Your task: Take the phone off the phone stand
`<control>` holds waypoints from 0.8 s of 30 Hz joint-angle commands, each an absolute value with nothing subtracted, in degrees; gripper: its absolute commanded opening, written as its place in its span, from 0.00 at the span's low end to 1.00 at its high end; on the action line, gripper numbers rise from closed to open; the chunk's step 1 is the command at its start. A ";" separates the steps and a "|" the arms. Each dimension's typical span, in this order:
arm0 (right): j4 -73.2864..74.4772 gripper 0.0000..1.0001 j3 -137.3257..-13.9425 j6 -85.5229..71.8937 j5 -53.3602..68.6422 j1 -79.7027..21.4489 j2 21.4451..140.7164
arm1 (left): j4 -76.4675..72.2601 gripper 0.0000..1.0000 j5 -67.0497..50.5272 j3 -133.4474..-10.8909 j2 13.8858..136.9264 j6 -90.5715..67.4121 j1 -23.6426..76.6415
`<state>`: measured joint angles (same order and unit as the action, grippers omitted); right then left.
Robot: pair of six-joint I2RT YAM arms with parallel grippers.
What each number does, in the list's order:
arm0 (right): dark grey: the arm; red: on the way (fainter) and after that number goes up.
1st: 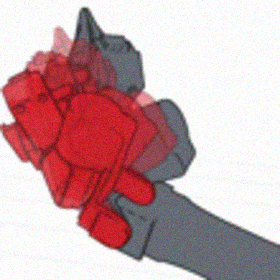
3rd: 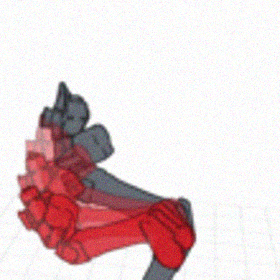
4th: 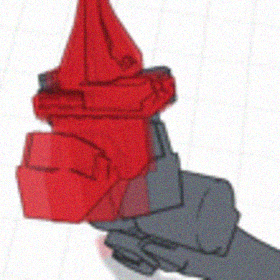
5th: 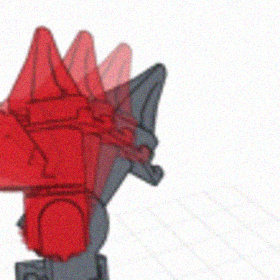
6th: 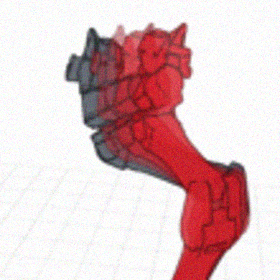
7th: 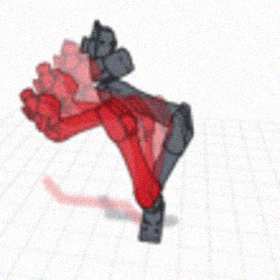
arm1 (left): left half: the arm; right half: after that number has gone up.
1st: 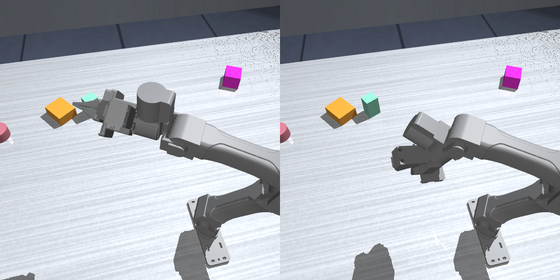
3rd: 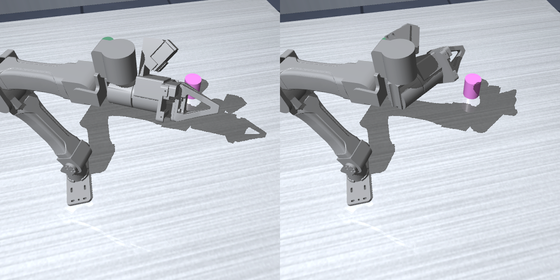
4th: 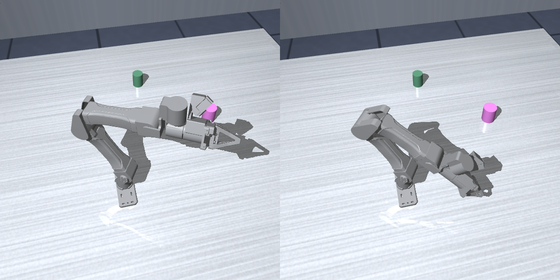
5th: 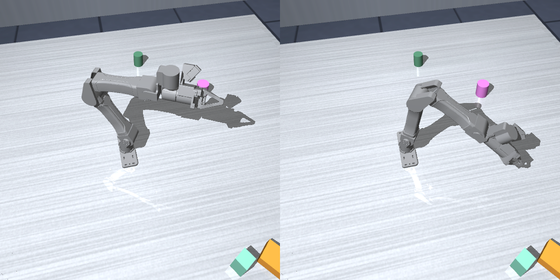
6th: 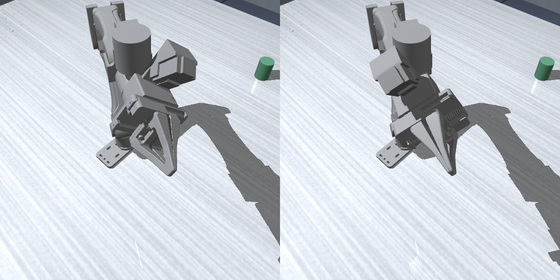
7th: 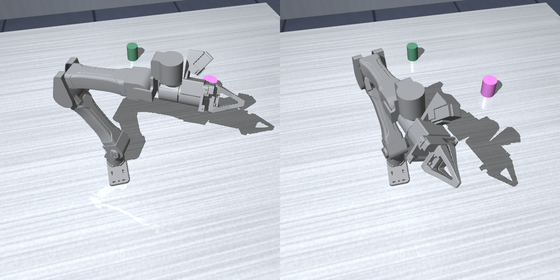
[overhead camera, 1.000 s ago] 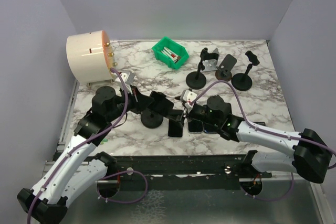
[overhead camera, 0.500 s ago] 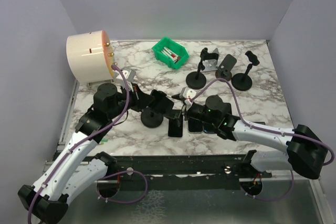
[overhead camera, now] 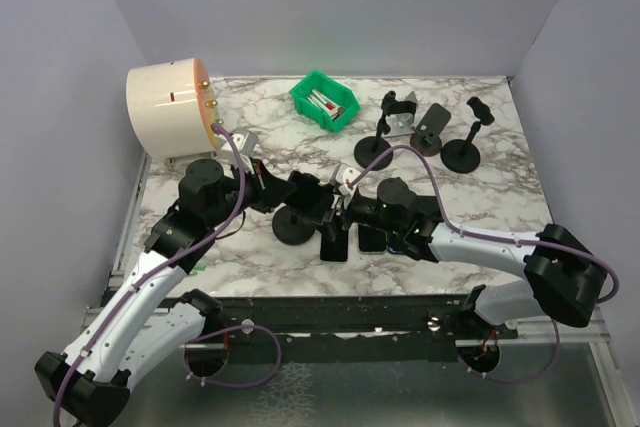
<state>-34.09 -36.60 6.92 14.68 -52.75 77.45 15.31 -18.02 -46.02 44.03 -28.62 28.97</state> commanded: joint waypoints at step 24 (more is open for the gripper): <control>-24.81 0.48 -43.61 -2.84 8.24 -52.73 77.86 | 5.68 0.66 -8.45 -40.51 31.49 -28.48 28.92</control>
